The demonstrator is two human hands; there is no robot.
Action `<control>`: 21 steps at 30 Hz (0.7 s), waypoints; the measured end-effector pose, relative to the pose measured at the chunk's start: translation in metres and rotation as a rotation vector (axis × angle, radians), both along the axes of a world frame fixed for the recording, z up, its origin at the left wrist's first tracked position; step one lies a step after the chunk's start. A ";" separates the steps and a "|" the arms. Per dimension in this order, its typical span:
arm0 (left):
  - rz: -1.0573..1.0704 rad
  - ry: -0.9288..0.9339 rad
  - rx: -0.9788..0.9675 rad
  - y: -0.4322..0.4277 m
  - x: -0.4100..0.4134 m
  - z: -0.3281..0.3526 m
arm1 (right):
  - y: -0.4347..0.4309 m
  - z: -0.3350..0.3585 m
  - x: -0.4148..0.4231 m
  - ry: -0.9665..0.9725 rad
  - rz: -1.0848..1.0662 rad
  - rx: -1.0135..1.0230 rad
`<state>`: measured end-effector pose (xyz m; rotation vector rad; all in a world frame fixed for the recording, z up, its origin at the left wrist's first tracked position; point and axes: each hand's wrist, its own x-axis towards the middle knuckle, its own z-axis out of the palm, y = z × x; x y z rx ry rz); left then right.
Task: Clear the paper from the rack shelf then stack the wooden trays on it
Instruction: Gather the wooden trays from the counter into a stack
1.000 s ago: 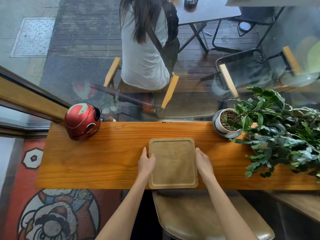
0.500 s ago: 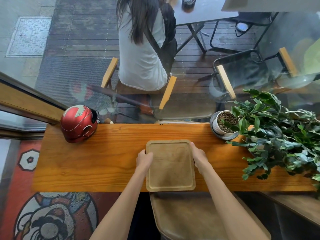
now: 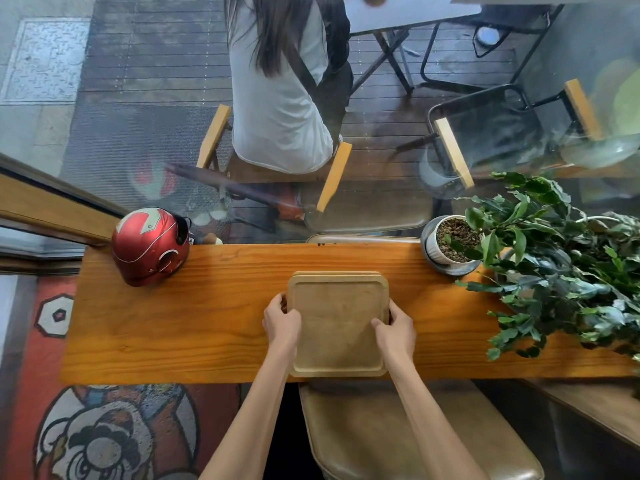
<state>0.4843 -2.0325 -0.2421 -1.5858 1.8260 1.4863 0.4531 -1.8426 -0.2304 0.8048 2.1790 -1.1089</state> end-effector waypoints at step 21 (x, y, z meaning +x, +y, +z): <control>-0.516 0.365 0.195 -0.031 0.036 0.037 | 0.058 0.037 0.002 -0.010 0.461 -0.270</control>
